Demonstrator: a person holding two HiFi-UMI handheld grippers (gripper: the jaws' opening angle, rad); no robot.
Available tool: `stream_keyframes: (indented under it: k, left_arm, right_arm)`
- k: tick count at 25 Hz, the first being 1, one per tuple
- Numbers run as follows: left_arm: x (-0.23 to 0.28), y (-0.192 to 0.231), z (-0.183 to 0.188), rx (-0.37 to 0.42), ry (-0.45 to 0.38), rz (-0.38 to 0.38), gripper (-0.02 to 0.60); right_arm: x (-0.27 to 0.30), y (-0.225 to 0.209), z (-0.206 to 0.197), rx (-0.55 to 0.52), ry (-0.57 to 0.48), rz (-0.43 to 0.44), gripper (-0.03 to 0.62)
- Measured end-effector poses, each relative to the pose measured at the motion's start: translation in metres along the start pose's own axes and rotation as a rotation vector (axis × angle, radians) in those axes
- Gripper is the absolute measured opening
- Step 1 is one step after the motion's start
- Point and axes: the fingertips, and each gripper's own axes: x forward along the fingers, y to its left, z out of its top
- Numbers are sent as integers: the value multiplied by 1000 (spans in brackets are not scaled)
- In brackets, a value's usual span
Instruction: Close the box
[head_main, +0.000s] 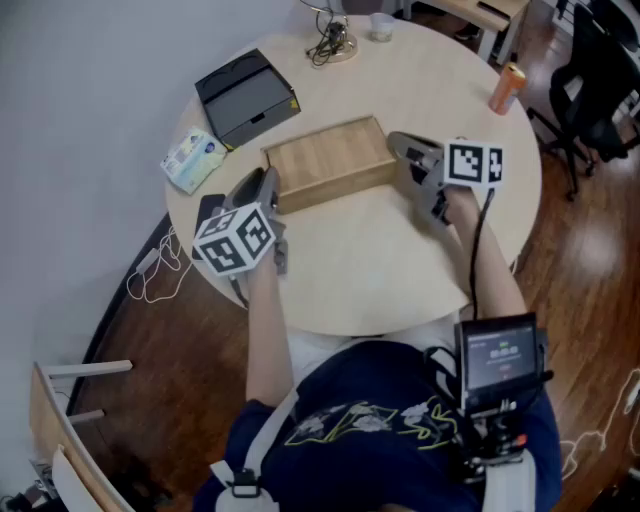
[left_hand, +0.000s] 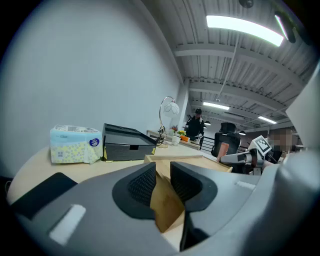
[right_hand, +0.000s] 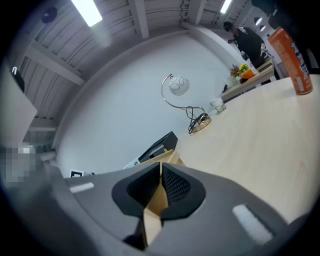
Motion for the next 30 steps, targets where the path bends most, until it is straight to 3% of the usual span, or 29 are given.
stream_keyframes:
  k: [3,4,5,7,11,15,23,30]
  left_arm:
    - [-2,3,-1,-29,-21,4,95]
    - [-2,3,-1,-37,-25,3,95]
    - [-2,3,-1,-42,-28,2,95]
    - [-2,3,-1,-42,-28,2,95]
    - [-1,1,-1,-47,-34,-1,97]
    - [-3,0,-1,-59,-64,-16,97]
    - [-1,6,-1,-74,-103,-30,97]
    - [-2,8,1,-67,-106,-21,109]
  right_arm:
    - [6,-3,2,86,-7,-1,32]
    - [9,-3,1,108,-5,-3,156]
    - [13,-3,-3,115,7,-5,189]
    - [18,-2,-12,83,53,-16,130]
    - [10,-10,-7,59,83,-37,115]
    - [-17,-38,8,163,19,16,101]
    - [-87,-103,28,310,-115,-106,89]
    - [-95,-111,30,319,-146,-135,87]
